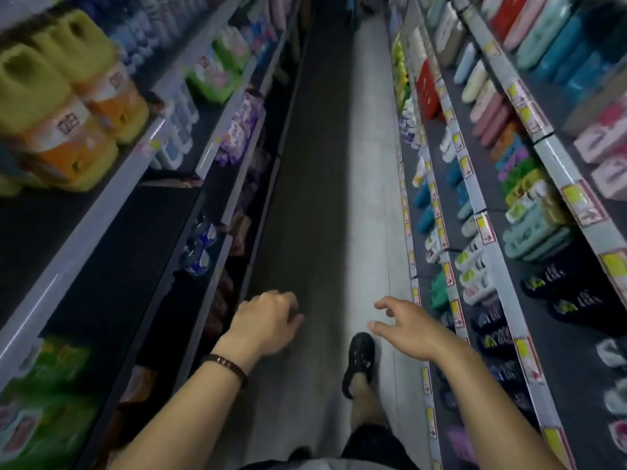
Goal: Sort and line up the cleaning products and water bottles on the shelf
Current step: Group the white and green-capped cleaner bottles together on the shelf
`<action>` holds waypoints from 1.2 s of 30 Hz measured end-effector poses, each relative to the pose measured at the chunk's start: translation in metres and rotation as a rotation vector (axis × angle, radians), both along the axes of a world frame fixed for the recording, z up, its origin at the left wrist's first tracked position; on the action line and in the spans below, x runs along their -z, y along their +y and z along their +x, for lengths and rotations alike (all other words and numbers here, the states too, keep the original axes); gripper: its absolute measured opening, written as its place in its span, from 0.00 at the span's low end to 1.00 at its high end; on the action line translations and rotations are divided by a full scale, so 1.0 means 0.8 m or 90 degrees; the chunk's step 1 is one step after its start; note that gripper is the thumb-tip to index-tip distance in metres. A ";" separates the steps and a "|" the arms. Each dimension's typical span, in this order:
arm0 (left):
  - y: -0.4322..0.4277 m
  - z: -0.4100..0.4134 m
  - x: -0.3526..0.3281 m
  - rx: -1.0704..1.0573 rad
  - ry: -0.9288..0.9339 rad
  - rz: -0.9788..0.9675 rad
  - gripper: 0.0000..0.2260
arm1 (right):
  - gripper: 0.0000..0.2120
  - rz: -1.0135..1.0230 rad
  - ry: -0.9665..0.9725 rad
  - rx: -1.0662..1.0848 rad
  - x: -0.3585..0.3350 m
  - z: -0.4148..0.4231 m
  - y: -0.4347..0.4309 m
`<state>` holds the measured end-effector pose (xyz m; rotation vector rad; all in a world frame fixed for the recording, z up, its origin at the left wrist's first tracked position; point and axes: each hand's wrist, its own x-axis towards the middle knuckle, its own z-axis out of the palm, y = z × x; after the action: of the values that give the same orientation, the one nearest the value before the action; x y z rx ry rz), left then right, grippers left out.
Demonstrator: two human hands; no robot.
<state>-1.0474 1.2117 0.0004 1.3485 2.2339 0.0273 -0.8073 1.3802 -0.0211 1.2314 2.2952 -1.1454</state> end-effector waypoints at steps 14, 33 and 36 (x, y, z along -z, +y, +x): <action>0.376 -0.182 -0.045 -0.082 0.053 0.029 0.12 | 0.28 -0.029 0.073 -0.015 -0.038 -0.212 0.422; 0.701 -0.586 -0.067 -0.174 0.080 0.124 0.11 | 0.29 0.104 -0.003 -0.216 -0.081 -0.675 0.733; 0.738 -0.636 -0.092 -0.193 0.094 0.147 0.10 | 0.28 0.142 0.024 -0.251 -0.111 -0.746 0.766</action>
<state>-1.5566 1.8022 0.0738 1.1424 2.6081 0.3105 -1.4045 1.9932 0.0680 0.7724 2.5939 -0.7976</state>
